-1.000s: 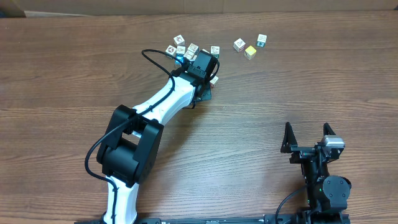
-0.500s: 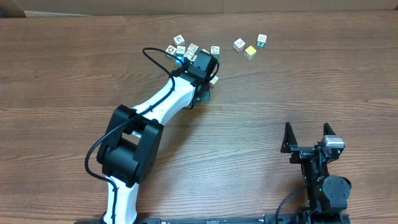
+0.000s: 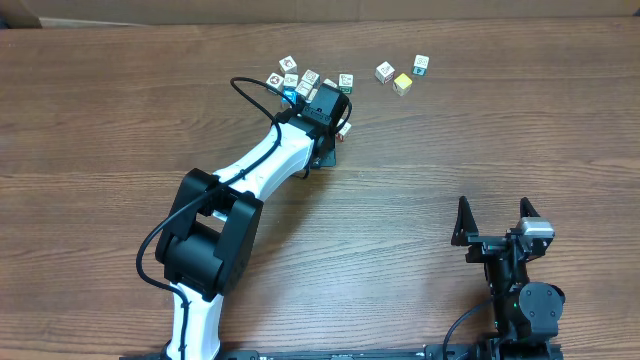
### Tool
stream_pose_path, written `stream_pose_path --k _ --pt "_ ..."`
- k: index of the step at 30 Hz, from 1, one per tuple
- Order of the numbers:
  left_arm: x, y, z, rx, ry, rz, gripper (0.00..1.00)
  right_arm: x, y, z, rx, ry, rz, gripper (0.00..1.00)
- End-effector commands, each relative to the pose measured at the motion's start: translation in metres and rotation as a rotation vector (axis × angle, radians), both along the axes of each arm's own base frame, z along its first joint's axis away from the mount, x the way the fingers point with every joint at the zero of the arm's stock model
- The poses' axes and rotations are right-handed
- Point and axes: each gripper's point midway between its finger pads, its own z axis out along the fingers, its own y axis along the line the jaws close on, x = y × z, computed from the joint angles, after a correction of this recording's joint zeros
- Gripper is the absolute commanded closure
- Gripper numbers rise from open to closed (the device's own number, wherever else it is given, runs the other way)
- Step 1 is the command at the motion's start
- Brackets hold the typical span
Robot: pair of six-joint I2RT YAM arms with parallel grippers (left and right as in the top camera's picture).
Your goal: Form a horizontal line
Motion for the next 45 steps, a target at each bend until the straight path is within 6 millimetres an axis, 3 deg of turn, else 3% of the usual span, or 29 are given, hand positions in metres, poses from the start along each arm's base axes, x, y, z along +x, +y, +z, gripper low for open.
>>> stream_pose_path --k 1,13,22,24,32,45 --pt "0.007 -0.003 0.004 0.021 -0.021 -0.027 0.96 0.000 0.002 -0.003 -0.004 -0.001 0.008 0.00" --pt "0.013 -0.007 0.009 0.005 -0.040 -0.028 0.96 0.000 0.002 -0.003 -0.004 -0.001 0.008 0.00" --pt "0.021 -0.013 0.048 0.004 -0.040 -0.030 0.96 0.000 0.002 -0.003 -0.004 -0.001 0.008 0.00" --pt "0.022 -0.005 0.056 0.035 -0.044 -0.004 0.96 0.000 0.002 -0.003 -0.004 -0.001 0.008 0.00" --pt "0.022 0.059 0.073 0.104 -0.025 0.231 0.96 0.000 0.002 -0.003 -0.004 -0.001 0.008 0.00" --pt "0.015 0.115 0.046 0.098 0.061 0.392 0.96 0.000 0.002 -0.003 -0.004 -0.001 0.008 0.00"
